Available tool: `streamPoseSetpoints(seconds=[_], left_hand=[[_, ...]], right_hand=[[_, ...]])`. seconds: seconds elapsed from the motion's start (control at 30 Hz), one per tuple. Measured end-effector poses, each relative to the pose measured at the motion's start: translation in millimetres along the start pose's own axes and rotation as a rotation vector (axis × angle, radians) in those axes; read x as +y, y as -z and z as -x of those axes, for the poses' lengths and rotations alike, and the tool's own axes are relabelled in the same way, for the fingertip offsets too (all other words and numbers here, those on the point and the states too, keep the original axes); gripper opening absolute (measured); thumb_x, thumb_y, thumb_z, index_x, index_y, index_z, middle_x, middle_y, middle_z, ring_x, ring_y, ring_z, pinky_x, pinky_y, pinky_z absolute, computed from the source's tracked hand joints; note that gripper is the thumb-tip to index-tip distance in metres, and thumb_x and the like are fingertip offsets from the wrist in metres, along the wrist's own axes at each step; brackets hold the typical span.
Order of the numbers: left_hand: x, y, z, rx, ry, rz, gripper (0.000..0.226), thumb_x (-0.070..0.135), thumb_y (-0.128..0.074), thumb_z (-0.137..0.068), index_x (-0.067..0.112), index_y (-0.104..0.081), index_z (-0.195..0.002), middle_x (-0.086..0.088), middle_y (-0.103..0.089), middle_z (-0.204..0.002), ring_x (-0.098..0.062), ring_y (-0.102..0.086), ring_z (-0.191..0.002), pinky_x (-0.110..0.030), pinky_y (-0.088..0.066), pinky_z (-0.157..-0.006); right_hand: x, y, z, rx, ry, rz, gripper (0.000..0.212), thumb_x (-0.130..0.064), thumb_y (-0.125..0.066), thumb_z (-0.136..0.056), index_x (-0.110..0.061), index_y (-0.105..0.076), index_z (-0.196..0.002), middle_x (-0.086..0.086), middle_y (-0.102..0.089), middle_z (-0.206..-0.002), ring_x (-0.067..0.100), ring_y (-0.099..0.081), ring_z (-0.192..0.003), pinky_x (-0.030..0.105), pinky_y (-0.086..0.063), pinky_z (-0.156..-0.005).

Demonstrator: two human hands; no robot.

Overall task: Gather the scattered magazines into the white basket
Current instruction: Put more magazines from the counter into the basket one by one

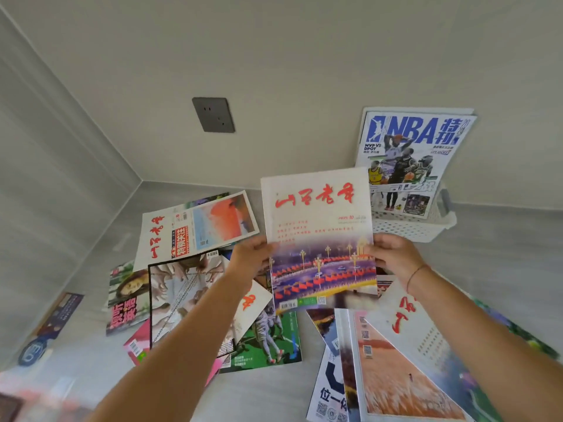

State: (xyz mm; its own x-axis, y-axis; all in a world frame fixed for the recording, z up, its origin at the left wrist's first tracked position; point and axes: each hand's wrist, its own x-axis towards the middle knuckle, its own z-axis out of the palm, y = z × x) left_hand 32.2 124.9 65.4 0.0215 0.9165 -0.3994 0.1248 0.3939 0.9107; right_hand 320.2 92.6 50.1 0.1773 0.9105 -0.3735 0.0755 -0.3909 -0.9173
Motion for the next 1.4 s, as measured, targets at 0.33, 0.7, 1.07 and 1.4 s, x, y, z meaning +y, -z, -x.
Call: streamPoseSetpoints(seconds=[0.33,0.7,1.07,1.4], left_hand=[[138,-108,-62,-0.078,-0.283,0.031,0.024,0.003,-0.060,-0.087,0.013,-0.070,-0.107,-0.002,-0.071,-0.098,-0.017,-0.067,-0.086,-0.031,-0.056,-0.082],[142,-206,-140,0.092,-0.245,-0.044,0.018,0.010,-0.069,-0.081,0.014,-0.074,-0.098,0.003,-0.071,-0.085,-0.015,-0.067,-0.079,-0.029,-0.057,-0.080],[114,-229,-164,0.157,-0.191,-0.091,0.019,0.011,-0.067,-0.083,0.014,-0.073,-0.100,-0.002,-0.072,-0.099,-0.020,-0.067,-0.088,-0.029,-0.055,-0.084],[104,-226,-171,0.237,-0.142,-0.252,0.031,0.025,-0.069,-0.082,0.018,-0.060,-0.111,-0.001,-0.067,-0.110,-0.024,-0.065,-0.095,-0.036,-0.053,-0.090]], right_hand=[[-96,109,-55,0.283,0.219,-0.031,0.015,-0.008,-0.069,-0.079,-0.020,-0.067,-0.087,0.000,-0.070,-0.088,0.013,-0.066,-0.077,0.023,-0.053,-0.072],[-70,163,-114,0.483,0.113,0.098,0.015,-0.015,-0.065,-0.082,-0.012,-0.070,-0.095,0.002,-0.067,-0.078,0.018,-0.060,-0.070,0.025,-0.050,-0.067],[-54,175,-144,0.526,0.052,0.168,0.018,-0.019,-0.061,-0.084,-0.025,-0.063,-0.067,0.006,-0.069,-0.081,0.027,-0.065,-0.078,0.035,-0.054,-0.077],[-47,165,-157,0.456,0.019,0.219,0.035,-0.013,-0.047,-0.090,-0.011,-0.054,-0.124,0.012,-0.063,-0.116,0.029,-0.062,-0.097,0.045,-0.053,-0.090]])
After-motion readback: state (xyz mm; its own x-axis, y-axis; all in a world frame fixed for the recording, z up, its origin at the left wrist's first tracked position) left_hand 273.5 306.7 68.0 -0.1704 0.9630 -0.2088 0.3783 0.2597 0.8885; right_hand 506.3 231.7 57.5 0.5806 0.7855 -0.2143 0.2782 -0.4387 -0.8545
